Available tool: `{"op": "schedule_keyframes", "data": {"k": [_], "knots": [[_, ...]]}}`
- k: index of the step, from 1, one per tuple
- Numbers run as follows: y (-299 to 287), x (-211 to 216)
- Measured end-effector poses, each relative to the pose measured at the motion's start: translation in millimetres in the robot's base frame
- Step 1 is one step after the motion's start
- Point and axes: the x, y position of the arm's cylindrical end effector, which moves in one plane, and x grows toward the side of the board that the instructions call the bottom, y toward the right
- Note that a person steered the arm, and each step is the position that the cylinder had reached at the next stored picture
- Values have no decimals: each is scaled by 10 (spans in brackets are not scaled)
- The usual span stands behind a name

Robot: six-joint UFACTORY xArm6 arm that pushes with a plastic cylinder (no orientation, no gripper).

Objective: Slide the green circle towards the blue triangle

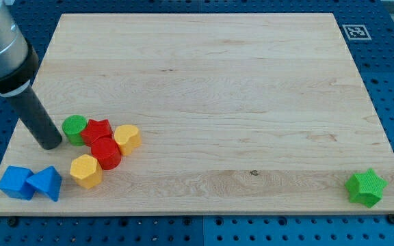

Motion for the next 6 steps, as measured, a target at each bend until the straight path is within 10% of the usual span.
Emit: {"op": "schedule_keyframes", "data": {"k": [2, 6], "knots": [[-53, -588], [364, -153]]}}
